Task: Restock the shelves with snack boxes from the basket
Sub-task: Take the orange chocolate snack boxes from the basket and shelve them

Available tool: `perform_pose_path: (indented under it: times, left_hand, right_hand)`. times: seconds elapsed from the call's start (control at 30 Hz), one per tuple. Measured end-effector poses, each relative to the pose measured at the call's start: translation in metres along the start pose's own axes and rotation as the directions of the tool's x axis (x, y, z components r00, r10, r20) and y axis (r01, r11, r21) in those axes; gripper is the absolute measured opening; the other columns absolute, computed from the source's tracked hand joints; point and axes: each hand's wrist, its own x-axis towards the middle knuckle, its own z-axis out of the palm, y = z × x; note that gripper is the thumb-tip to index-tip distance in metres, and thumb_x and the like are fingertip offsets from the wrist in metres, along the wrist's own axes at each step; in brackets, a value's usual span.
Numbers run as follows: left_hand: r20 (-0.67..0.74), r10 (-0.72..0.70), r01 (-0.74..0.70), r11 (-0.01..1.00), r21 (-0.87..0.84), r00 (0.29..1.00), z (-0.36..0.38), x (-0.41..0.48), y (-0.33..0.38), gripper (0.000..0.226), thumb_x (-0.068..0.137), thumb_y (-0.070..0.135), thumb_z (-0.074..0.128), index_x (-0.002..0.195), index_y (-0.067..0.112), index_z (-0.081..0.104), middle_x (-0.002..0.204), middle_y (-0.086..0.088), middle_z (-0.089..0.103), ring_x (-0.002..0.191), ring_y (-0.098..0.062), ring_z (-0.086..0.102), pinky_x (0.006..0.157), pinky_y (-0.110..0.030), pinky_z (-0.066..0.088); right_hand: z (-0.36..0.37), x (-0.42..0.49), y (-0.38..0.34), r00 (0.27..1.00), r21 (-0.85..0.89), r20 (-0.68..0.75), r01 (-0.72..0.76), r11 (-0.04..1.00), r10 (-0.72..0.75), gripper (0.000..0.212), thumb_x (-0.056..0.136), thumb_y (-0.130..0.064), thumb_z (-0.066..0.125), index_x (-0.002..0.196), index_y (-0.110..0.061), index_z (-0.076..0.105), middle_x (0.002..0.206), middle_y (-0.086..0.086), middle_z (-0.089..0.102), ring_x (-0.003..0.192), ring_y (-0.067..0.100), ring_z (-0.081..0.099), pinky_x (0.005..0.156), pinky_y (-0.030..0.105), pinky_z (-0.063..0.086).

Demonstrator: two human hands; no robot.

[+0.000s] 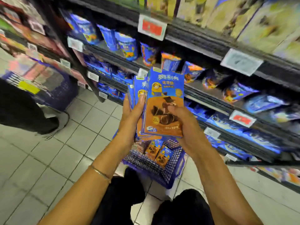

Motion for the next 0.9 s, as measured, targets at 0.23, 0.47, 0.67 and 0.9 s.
perform_pose_path:
  times: [0.23, 0.47, 0.67, 0.9]
  left_hand:
    - [-0.067, 0.123, -0.123, 0.992, -0.002, 0.99, 0.058, -0.095, 0.15, 0.048, 0.111, 0.013, 0.045, 0.157, 0.001, 0.04, 0.142, -0.012, 0.062, 0.09, 0.011, 0.072, 0.084, -0.016, 0.057]
    - [0.071, 0.21, -0.2, 0.971, -0.128, 0.975, 0.084, -0.15, 0.176, 0.066, 0.099, 0.041, 0.062, 0.156, 0.01, 0.044, 0.146, -0.021, 0.062, 0.131, -0.04, 0.063, 0.101, -0.051, 0.059]
    - [0.188, 0.334, -0.325, 0.942, -0.078, 0.924, 0.122, -0.147, 0.226, 0.059, 0.097, 0.036, 0.062, 0.149, 0.012, 0.05, 0.123, -0.012, 0.077, 0.104, -0.025, 0.076, 0.08, -0.036, 0.064]
    - [0.322, 0.5, -0.459, 0.866, -0.198, 0.804, 0.169, -0.135, 0.311, 0.047, 0.092, 0.027, 0.062, 0.133, 0.008, 0.051, 0.101, -0.004, 0.079, 0.072, -0.008, 0.077, 0.057, -0.021, 0.058]
  right_hand:
    - [0.024, -0.107, -0.144, 0.992, 0.035, 0.027, 0.123, 0.992, -0.124, 0.046, 0.089, -0.019, 0.063, 0.133, -0.004, 0.06, 0.12, 0.024, 0.07, 0.102, 0.039, 0.069, 0.092, 0.055, 0.055]
    - [0.009, -0.166, -0.196, 0.959, 0.001, 0.079, 0.271, 0.962, -0.271, 0.048, 0.071, -0.034, 0.072, 0.118, -0.027, 0.066, 0.107, 0.009, 0.077, 0.094, 0.029, 0.075, 0.082, 0.045, 0.057]
    - [-0.01, -0.206, -0.269, 0.896, -0.098, 0.107, 0.44, 0.893, -0.43, 0.052, 0.067, -0.044, 0.073, 0.116, -0.028, 0.065, 0.109, 0.001, 0.076, 0.094, 0.023, 0.076, 0.08, 0.043, 0.06]
    - [-0.009, -0.245, -0.359, 0.741, -0.135, 0.14, 0.671, 0.729, -0.657, 0.033, 0.082, -0.024, 0.068, 0.114, -0.017, 0.065, 0.097, 0.004, 0.077, 0.075, 0.018, 0.074, 0.063, 0.026, 0.058]
